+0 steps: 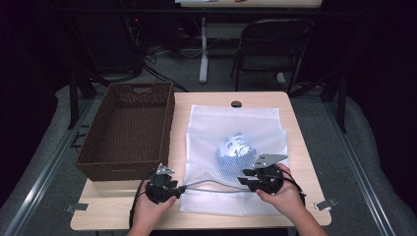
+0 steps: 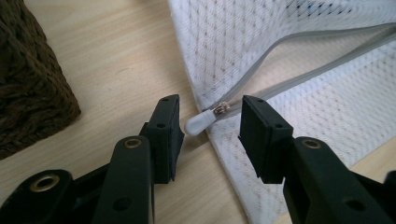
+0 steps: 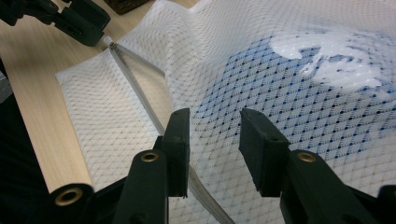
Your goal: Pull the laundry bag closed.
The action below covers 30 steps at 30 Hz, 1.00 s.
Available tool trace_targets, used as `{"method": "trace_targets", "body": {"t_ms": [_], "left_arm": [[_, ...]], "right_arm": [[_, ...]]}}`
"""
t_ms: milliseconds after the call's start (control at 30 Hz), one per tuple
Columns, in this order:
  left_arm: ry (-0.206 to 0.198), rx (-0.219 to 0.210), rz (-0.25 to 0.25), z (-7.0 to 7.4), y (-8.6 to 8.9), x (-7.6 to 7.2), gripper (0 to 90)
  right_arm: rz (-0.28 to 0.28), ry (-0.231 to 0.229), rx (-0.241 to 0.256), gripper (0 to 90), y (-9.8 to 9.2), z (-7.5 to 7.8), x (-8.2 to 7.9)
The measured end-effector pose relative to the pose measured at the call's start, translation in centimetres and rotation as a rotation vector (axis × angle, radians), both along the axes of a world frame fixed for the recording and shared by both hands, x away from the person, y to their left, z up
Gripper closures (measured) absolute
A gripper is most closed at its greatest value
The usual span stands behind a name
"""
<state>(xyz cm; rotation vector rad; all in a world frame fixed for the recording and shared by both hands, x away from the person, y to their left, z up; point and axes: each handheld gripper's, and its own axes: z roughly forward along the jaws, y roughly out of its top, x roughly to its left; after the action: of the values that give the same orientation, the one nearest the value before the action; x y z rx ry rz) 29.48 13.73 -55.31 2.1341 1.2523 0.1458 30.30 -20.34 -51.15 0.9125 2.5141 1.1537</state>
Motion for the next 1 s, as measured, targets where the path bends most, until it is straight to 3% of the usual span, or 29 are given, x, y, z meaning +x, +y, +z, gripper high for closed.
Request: {"method": "trace_targets", "body": {"t_ms": [500,767,1000], "left_arm": [[0.051,0.008,-0.020,-1.1,-0.2,0.5,62.3],[0.042,0.028,-0.012,-0.9,-0.2,0.4,73.8],[0.016,-0.007,-0.019,0.3,0.0,0.0,84.1]], "right_arm": [[0.012,0.002,-0.018,61.6,0.3,-0.3,0.0],[0.007,0.000,-0.016,61.6,0.2,-0.3,0.1],[0.007,-0.005,-0.019,61.6,0.2,-0.3,0.1]]}}
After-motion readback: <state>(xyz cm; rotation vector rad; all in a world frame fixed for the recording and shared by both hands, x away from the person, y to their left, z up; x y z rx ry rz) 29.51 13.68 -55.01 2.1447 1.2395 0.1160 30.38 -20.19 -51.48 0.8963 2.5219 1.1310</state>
